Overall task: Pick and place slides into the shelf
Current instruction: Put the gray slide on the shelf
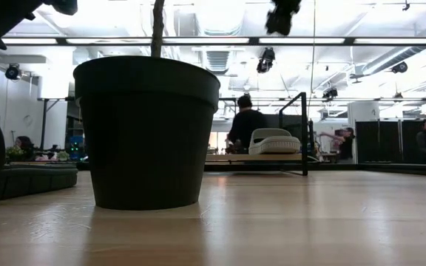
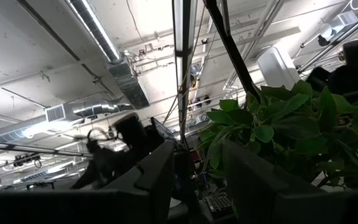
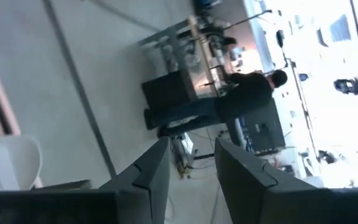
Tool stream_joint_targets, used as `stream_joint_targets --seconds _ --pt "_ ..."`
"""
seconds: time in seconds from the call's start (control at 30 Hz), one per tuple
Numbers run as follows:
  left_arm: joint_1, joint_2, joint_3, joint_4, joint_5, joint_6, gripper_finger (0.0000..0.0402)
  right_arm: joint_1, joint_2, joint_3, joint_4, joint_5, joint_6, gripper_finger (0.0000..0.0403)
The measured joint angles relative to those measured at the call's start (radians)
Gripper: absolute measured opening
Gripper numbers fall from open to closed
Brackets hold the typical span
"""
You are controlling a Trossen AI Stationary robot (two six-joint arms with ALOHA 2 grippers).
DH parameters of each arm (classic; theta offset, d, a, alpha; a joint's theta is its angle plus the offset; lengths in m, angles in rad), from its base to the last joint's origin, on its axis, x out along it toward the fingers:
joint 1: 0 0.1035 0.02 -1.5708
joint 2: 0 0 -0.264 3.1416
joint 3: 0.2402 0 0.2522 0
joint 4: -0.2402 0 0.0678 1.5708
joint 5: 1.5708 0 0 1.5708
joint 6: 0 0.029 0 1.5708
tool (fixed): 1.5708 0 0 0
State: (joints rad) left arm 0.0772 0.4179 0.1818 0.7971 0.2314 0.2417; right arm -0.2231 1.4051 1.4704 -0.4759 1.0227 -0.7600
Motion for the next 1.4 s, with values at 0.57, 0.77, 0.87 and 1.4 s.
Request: stream_joint_targets --seconds 0.57,0.77,0.87,1.4 --pt "0.000 0.000 0.000 0.003 0.000 0.000 0.0124 0.074 -0.347 -0.043 -0.241 -1.038 0.607 0.0094" --pt "0.000 0.000 0.000 0.003 0.000 0.000 0.0124 0.185 -0.408 -0.178 -0.174 -1.081 0.633 0.0082" --pt "0.000 0.000 0.000 -0.002 0.000 0.000 0.0124 0.244 -0.466 -0.302 -0.068 -1.074 0.632 0.0073" --pt "0.000 0.001 0.000 -0.003 0.000 -0.001 0.0124 0.348 -0.540 -1.023 0.740 -1.021 0.686 0.0059"
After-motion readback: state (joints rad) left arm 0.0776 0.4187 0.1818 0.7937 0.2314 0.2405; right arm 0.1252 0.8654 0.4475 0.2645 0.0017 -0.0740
